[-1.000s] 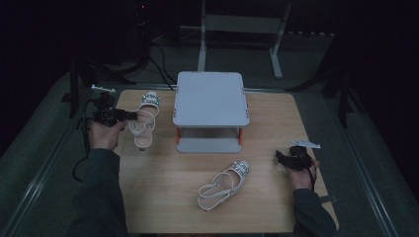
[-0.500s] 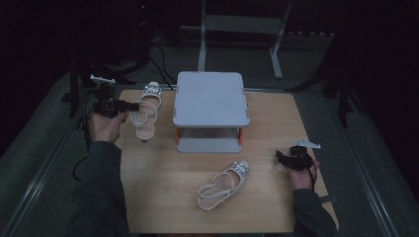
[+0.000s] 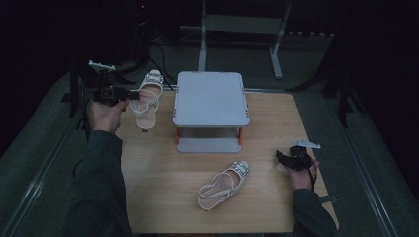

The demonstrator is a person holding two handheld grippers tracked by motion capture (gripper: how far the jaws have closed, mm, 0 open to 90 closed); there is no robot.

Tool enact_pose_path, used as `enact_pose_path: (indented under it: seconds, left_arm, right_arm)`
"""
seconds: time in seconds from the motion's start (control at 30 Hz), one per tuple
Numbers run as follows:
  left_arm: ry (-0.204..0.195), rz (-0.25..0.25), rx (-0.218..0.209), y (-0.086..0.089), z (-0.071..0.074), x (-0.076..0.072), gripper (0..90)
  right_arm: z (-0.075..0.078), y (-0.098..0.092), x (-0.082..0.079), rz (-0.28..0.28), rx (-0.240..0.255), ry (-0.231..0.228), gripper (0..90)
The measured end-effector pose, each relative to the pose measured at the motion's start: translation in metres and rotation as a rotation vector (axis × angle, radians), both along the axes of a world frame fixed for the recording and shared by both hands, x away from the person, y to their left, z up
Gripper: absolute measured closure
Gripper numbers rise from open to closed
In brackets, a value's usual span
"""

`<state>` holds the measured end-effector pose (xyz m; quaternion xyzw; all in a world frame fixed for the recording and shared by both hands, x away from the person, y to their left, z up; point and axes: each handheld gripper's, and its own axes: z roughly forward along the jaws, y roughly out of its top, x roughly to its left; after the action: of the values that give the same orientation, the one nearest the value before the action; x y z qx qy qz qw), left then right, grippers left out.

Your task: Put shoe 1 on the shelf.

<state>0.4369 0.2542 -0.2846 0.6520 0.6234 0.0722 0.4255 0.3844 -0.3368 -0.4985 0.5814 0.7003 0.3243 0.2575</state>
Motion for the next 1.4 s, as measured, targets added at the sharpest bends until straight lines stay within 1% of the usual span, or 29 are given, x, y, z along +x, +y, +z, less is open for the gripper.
enact_pose_path:
  seconds: [0.07,0.13,0.17,0.2,0.33,0.43,0.5,0.63,0.77,0.83,0.93,1.07,1.17,1.27,1.3,1.33,1.4]
  left_arm:
    - [-0.002,-0.001,0.000,-0.002,0.004,0.001,83.7]
    - [-0.002,-0.001,0.000,-0.002,0.004,0.001,83.7]
    - [-0.006,0.005,-0.013,-0.005,0.008,0.004,83.7]
    - [-0.006,0.004,-0.017,-0.005,0.009,0.004,83.7]
    - [-0.007,0.006,-0.020,-0.012,0.014,0.008,83.7]
    - [-0.007,0.004,-0.036,-0.018,0.016,0.012,83.7]
    - [-0.003,0.006,-0.055,-0.021,0.016,0.015,83.8]
    - [0.005,0.002,-0.054,-0.030,0.016,0.021,83.8]
    - [0.007,0.000,-0.073,-0.038,0.015,0.026,83.8]
    - [0.006,-0.001,-0.075,-0.042,0.016,0.028,83.8]
    - [0.007,-0.004,-0.104,-0.048,0.014,0.032,83.7]
    - [0.014,-0.002,-0.117,-0.054,0.011,0.038,83.7]
    - [0.019,-0.005,-0.121,-0.056,0.009,0.041,83.7]
    - [0.025,-0.004,-0.104,-0.063,0.010,0.046,83.7]
    - [0.024,-0.005,-0.101,-0.067,0.011,0.047,83.7]
    - [0.024,-0.005,-0.101,-0.067,0.011,0.047,83.7]
    - [0.019,-0.013,-0.128,-0.074,0.012,0.051,83.7]
  right_arm:
    - [0.000,0.000,0.000,0.001,-0.003,-0.001,38.8]
    - [0.000,0.000,0.000,0.002,-0.004,-0.001,38.8]
    - [0.000,0.001,0.000,0.003,-0.004,-0.002,38.8]
    - [0.000,0.001,0.000,0.005,-0.005,-0.003,38.7]
    - [0.000,0.000,0.000,0.005,-0.003,-0.002,38.8]
    - [0.000,0.000,0.000,0.004,-0.003,-0.001,38.7]
    - [0.000,0.000,0.000,0.002,-0.002,-0.001,38.7]
    - [0.000,0.000,0.000,0.003,-0.002,-0.001,38.7]
    - [0.000,0.000,0.000,0.004,-0.003,-0.001,38.7]
    - [0.000,0.000,0.000,0.004,-0.003,-0.001,38.7]
    - [0.000,0.000,0.000,0.006,-0.005,-0.003,38.7]
    - [0.000,0.001,0.000,0.006,-0.004,-0.002,38.7]
    - [0.000,0.001,0.001,0.007,-0.003,-0.003,38.7]
    - [0.000,0.001,0.001,0.007,-0.004,-0.003,38.7]
    - [0.000,0.001,0.001,0.006,-0.003,-0.003,38.7]
    - [0.000,0.001,0.001,0.006,-0.003,-0.003,38.7]
    - [0.000,0.001,0.001,0.007,-0.001,-0.002,38.8]
